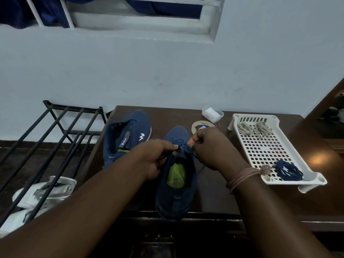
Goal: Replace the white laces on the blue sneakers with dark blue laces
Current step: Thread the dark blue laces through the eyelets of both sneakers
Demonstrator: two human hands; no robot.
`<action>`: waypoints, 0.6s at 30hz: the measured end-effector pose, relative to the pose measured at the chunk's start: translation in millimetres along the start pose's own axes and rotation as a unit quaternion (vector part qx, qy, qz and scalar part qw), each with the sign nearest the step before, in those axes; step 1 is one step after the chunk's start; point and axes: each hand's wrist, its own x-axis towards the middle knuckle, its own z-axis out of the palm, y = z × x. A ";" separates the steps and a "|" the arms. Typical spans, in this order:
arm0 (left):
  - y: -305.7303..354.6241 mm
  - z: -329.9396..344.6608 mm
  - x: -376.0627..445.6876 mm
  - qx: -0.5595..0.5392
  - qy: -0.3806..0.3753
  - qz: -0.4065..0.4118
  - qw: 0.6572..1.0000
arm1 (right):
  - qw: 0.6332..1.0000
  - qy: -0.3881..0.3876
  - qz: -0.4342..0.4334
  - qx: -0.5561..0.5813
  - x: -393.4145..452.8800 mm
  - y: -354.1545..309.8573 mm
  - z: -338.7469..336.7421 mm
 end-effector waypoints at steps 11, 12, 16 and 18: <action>-2.8 -4.1 10.9 0.029 0.029 0.047 0.998 | 0.998 0.055 -0.042 -0.005 -3.4 -10.6 19.2; -3.2 -4.3 9.7 0.051 0.033 0.062 0.996 | 0.997 0.067 -0.034 0.022 -3.7 -9.8 19.6; -7.2 -3.6 8.3 0.084 0.042 0.128 0.987 | 0.996 0.068 -0.008 0.053 -0.6 -5.1 20.2; -9.3 -2.8 7.1 0.098 0.053 0.157 0.981 | 0.996 0.057 0.011 0.074 1.5 -4.2 20.1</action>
